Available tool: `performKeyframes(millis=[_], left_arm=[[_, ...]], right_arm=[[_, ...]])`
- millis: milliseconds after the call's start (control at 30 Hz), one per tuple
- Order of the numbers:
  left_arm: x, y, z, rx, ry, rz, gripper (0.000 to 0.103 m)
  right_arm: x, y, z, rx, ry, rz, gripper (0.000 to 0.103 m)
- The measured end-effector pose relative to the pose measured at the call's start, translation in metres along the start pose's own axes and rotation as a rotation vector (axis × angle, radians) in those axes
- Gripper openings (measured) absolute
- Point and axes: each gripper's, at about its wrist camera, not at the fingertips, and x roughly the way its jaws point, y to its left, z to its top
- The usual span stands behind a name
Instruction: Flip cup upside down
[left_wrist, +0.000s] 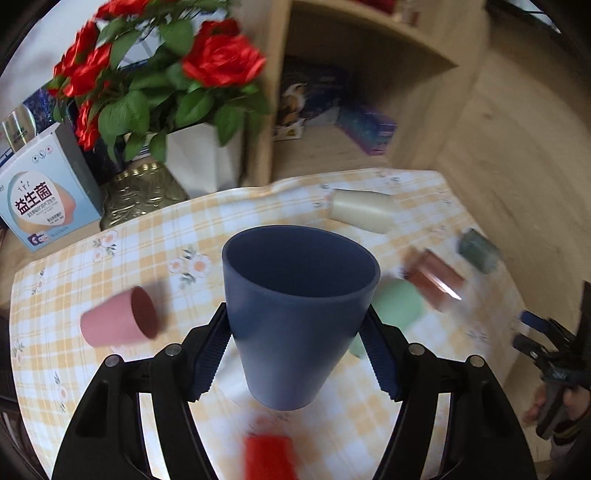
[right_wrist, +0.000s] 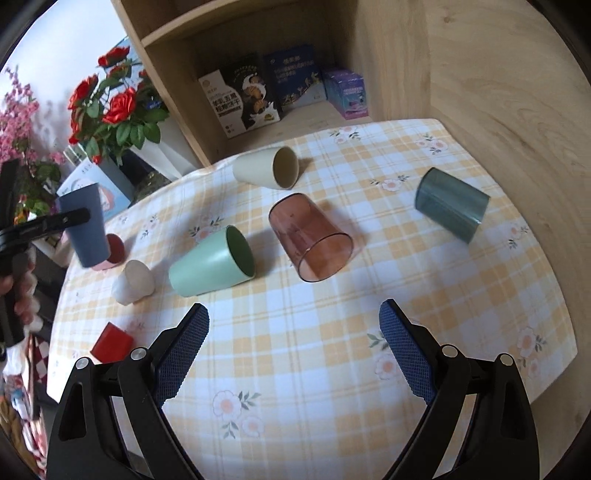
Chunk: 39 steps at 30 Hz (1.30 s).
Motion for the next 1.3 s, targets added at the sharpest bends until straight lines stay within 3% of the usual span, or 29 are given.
performKeyframes(millis=[100, 233, 433, 500, 700, 1100, 1300], left_arm=[[-0.018, -0.034, -0.026, -0.001, 0.018, -0.077, 0.067], [-0.009, -0.072, -0.074, -0.038, 0.099, -0.159, 0.067], [0.043, -0.101, -0.139, -0.266, 0.229, -0.307, 0.067], [0.063, -0.108, -0.151, -0.332, 0.250, -0.326, 0.067], [0.098, -0.113, -0.157, -0.428, 0.276, -0.334, 0.067], [0.117, -0.110, -0.148, -0.401, 0.270, -0.302, 0.068], [0.096, -0.103, -0.140, -0.374, 0.211, -0.277, 0.084]], right_arm=[[-0.013, -0.010, -0.005, 0.019, -0.022, -0.007, 0.090], [-0.020, -0.022, -0.013, 0.049, -0.027, -0.011, 0.090], [-0.022, -0.031, -0.024, 0.064, -0.011, -0.012, 0.090], [-0.023, -0.030, -0.025, 0.053, -0.010, -0.015, 0.090], [-0.029, -0.034, -0.028, 0.047, -0.015, -0.025, 0.090], [-0.014, -0.039, -0.031, 0.059, 0.023, -0.055, 0.090], [-0.013, -0.037, -0.030, 0.059, 0.024, -0.070, 0.090]])
